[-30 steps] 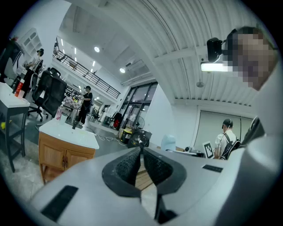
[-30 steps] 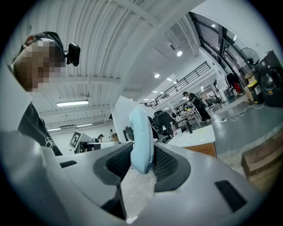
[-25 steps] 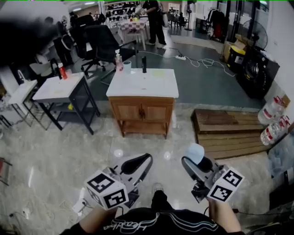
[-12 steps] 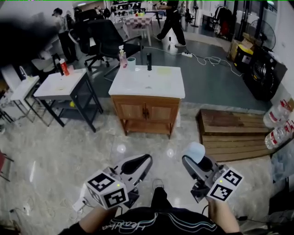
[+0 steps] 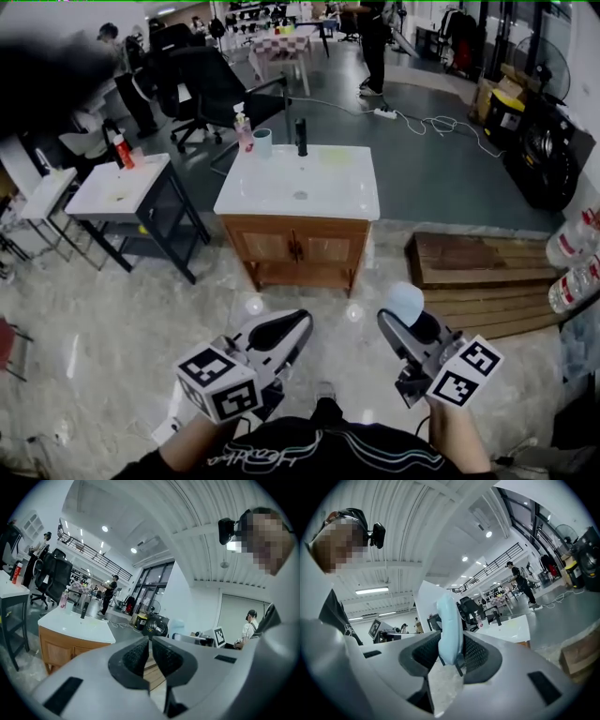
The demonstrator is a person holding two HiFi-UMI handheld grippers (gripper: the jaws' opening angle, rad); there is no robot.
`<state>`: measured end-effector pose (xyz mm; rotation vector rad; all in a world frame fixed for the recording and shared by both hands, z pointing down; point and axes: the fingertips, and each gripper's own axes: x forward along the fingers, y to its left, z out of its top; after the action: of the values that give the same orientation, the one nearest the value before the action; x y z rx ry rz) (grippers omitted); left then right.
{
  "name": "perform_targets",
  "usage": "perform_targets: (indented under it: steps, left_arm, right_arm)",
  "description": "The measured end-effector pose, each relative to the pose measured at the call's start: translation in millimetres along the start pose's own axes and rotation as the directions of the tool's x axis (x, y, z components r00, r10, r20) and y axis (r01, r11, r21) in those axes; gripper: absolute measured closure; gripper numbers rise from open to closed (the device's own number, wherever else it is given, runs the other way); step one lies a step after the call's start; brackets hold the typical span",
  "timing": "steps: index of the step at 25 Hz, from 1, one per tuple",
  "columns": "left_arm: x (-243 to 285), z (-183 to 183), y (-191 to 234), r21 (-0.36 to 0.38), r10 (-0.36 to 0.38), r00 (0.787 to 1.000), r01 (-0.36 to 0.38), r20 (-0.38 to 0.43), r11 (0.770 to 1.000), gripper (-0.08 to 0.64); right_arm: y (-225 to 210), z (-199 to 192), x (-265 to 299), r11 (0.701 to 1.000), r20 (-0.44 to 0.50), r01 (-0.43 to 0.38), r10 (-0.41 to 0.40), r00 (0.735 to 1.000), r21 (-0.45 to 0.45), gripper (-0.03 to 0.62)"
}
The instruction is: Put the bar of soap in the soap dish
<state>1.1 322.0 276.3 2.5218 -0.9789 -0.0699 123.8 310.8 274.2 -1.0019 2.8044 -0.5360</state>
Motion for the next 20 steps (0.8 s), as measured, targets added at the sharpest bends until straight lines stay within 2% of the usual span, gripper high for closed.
perform_targets:
  steps: [9,12,15,20]
  left_arm:
    - [92.5,30.8,61.5,-0.004,0.019,0.999,-0.019,-0.036,1.0,0.518]
    - [121.8,42.3,81.9,0.049,0.043,0.997,-0.04,-0.058,0.998,0.518]
    - [141.4,51.2,99.8,0.094,0.064,0.996,-0.058,-0.059,0.994,0.518]
    - [157.4,61.5,117.4,0.082,0.065,0.997,-0.062,-0.033,0.995,0.518]
  right_arm:
    - [-97.1,29.8,51.6,1.0,-0.011,-0.014,0.015,1.0,0.025,0.443]
    - [-125.9,36.3,71.6,1.0,-0.022,-0.021,0.022,1.0,0.019,0.443]
    - [-146.5,40.8,89.0,1.0,-0.036,-0.025,0.025,0.999,0.005,0.443]
    - [-162.6,45.3,105.8,1.0,-0.049,-0.028,0.028,0.998,-0.011,0.443]
